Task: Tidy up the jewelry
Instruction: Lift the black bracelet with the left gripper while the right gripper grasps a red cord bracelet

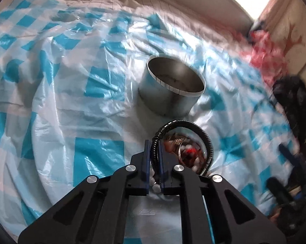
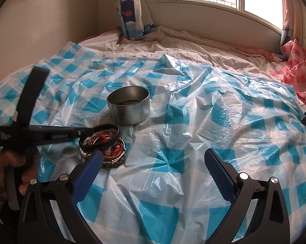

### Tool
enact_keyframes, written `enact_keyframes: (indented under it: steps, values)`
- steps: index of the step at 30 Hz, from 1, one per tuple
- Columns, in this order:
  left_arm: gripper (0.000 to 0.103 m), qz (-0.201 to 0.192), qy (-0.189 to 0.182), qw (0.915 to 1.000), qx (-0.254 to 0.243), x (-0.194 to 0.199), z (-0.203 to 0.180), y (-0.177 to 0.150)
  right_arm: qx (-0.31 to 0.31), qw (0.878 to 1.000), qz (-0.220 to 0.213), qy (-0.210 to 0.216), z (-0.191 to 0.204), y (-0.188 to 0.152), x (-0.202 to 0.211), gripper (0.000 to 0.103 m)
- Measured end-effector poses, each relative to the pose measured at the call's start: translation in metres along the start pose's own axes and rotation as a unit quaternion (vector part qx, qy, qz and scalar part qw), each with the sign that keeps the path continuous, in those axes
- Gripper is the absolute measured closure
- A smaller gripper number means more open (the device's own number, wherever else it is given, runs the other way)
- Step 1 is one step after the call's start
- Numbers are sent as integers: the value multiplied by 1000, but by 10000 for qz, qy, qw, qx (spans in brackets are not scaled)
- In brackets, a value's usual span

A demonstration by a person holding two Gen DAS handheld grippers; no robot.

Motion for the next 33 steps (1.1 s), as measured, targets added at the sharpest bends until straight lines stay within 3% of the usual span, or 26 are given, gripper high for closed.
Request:
enact_keyframes:
  steps: [6,13,14,18,25,30,33]
  values:
    - [97,-507,29,9976,480,20,21,12,259,9983,90,508,21,7,-15,7]
    - [96,-633,123,9953,722,26,36,15,142,9893,430,1385,44,14,-47,8]
    - [96,-630,122,9954,711,25,36,16,98,9882,467,1456,43,15,-50,13]
    - [96,-629,99,9959,643,26,34,15,-42,9849,735,1564,44,19,-69,57]
    - [96,-598,72,9964,594,24,30,15,-274,9798,1153,1611,42,14,-96,64]
    - [96,-576,108,9967,563,22,30,15,-280,9758,1273,1754,47,10,-103,95]
    - [96,-579,123,9965,586,22,32,15,-353,9757,1112,1853,45,14,-94,98]
Point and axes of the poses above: each gripper's, at about its wrist camera, not at the fingertips, and x roughly against the way its jaws point, z to its left, y to its top, the point moved 5 cm from there along -x, roughly the way its jaws point, and after that the axes turned 3 degrees about -x, right-handed, at the moved point
